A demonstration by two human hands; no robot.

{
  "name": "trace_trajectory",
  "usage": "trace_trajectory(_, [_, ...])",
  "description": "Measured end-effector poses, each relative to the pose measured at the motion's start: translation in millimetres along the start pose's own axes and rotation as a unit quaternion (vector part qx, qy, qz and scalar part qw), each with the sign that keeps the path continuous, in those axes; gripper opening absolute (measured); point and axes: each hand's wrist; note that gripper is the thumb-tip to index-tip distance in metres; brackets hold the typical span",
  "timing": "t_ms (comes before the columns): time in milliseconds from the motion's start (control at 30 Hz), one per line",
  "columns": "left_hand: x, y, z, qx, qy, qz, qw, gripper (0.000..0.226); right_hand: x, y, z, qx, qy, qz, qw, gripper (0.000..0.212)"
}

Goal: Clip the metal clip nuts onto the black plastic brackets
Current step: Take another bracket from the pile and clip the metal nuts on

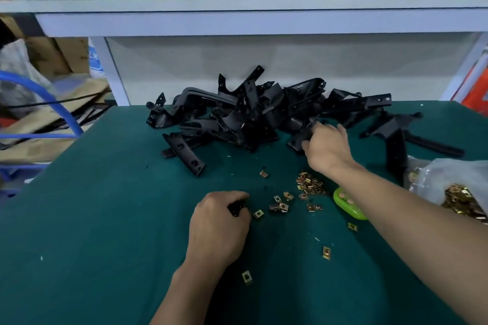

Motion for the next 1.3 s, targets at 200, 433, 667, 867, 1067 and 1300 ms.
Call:
trace_trajectory(200, [-2, 1, 7, 0.061, -0.034, 0.083, 0.994, 0.014, -74, -9, -48, 0.144, 0.021, -0.061, 0.988, 0.017])
trace_trajectory(433, [-9, 8, 5, 0.045, -0.011, 0.090, 0.995, 0.010, -175, 8, -54, 0.244, -0.075, -0.026, 0.967, 0.025])
trace_trajectory(667, [-29, 28, 2, -0.035, 0.030, 0.021, 0.999, 0.024, -189, 20, -38, 0.172, -0.102, -0.026, 0.979, 0.030])
trace_trajectory(867, [-32, 31, -4, -0.115, 0.042, -0.017, 0.992, 0.035, -192, 16, -38, 0.129, -0.047, -0.053, 0.989, 0.041])
trace_trajectory(1067, [-29, 33, 0, -0.181, 0.006, -0.069, 0.981, 0.019, -193, 17, -36, 0.090, -0.023, -0.024, 0.995, 0.062])
trace_trajectory(1300, [-28, 32, -1, -0.194, -0.002, -0.068, 0.979, 0.031, -193, 16, -36, 0.064, 0.006, -0.007, 0.998, 0.059])
Point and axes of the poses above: each hand's wrist, its own x-axis towards the middle knuckle, its own z-axis out of the palm, y = z × x, and after that the axes turned 7 degrees about z, right-handed
